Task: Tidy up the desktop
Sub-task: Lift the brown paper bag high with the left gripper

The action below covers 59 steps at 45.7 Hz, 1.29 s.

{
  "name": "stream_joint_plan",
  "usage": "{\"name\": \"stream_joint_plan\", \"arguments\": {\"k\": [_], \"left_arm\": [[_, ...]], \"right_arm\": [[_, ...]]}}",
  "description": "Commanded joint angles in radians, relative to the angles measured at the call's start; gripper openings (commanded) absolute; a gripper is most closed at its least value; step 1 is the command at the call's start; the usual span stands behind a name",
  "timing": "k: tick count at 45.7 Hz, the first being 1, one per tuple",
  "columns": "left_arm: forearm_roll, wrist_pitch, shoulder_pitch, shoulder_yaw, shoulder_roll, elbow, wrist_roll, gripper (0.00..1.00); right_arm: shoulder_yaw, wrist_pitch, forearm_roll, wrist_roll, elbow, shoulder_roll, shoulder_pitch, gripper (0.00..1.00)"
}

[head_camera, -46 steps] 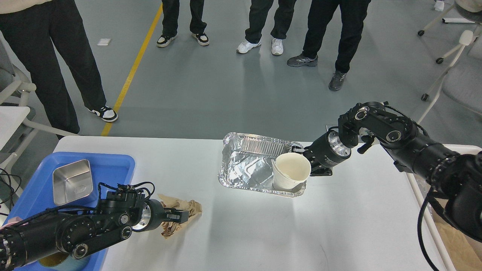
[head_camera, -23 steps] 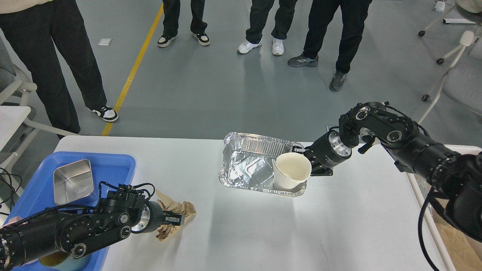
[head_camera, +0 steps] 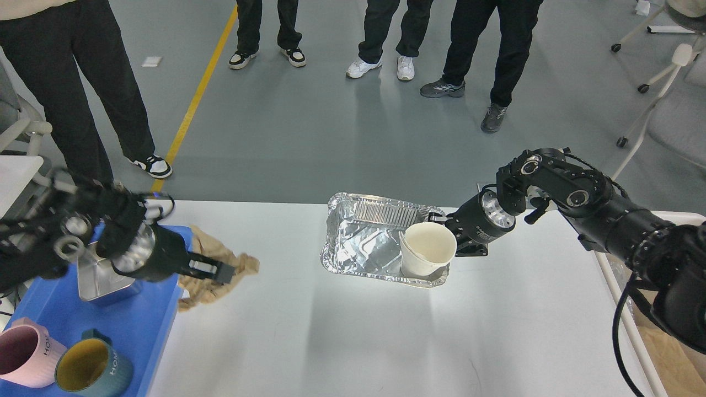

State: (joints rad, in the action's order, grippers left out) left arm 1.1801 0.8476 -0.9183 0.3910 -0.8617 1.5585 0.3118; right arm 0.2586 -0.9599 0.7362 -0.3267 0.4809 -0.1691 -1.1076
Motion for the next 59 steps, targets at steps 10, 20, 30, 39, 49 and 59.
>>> {"name": "stream_joint_plan", "arguments": {"k": [10,20,30,39,49,59], "left_arm": [[-0.309,0.112,-0.501,0.184,-0.145,-0.069,0.049,0.04],[-0.307,0.112,-0.507,0.172,-0.132,-0.078,0.052,0.04],[-0.298,0.112,-0.505,0.172,-0.109,-0.081,0.053,0.04],[-0.258,0.112,-0.494,0.129,0.065,-0.118,0.069,0.04],[-0.178,0.112,-0.476,-0.02,0.43,-0.313,0.073,0.05],[-0.128,0.048,-0.449,-0.099,0.753,-0.607,0.049,0.05]], "right_arm": [[-0.001,0.0,0.0,0.0,0.012,0.01,-0.009,0.0],[-0.001,0.0,0.0,-0.002,0.016,0.008,-0.011,0.0],[-0.001,0.0,0.0,-0.002,0.028,0.002,-0.011,0.0],[-0.001,0.0,0.0,-0.003,0.045,-0.001,-0.018,0.0],[-0.001,0.0,0.0,-0.005,0.058,-0.026,-0.029,0.0],[-0.001,0.0,0.0,-0.005,0.067,-0.043,-0.028,0.0]]}}
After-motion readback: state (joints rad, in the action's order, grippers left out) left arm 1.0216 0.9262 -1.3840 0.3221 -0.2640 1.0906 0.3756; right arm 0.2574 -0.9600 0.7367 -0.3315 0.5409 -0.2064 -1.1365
